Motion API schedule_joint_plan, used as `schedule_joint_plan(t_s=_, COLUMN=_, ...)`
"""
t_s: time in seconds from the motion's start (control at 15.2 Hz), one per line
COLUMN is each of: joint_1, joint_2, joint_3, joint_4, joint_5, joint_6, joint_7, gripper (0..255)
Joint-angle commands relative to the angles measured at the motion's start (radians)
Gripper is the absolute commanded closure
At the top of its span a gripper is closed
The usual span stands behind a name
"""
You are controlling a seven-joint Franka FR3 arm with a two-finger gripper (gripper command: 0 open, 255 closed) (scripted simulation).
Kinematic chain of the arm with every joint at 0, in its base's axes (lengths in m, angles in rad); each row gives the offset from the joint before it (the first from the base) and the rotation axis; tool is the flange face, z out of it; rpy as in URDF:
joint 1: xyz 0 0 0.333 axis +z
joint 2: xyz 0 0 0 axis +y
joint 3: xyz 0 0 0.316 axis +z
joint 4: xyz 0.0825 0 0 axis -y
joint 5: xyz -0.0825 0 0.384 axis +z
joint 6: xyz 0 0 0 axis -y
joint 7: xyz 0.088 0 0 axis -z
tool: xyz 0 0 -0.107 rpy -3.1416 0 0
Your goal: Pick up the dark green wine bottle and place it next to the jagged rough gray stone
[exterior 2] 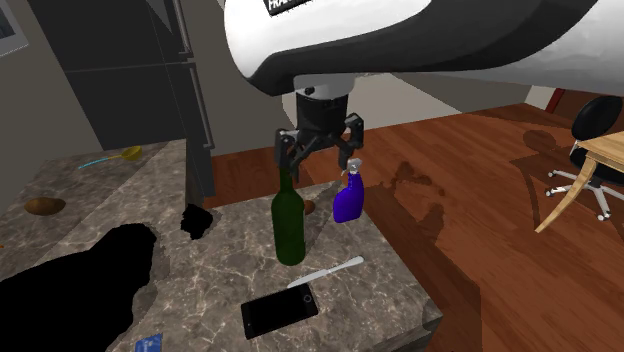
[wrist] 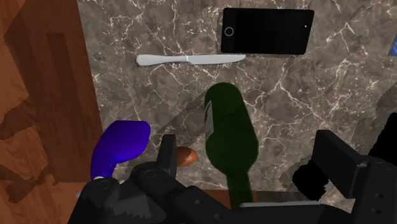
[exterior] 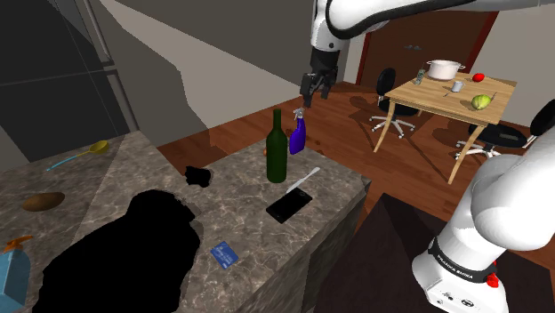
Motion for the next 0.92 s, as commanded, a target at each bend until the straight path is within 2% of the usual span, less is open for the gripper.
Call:
schedule_joint_plan(t_s=0.0, joint_1=0.004, joint_2=0.079, joint_3=-0.003, joint_4=0.054, joint_5=0.012, joint_6=0.027, joint_7=-0.011, gripper=0)
schedule_joint_plan(t_s=0.66, joint_1=0.007, joint_2=0.465, joint_3=-0.006, joint_4=0.387, joint_5=0.082, joint_6=0.086, joint_7=-0.077, gripper=0)
schedule_joint_plan(t_s=0.86, joint_1=0.006, joint_2=0.484, joint_3=-0.005, joint_4=0.383, joint_5=0.085, joint_6=0.109, joint_7=-0.079, gripper=0)
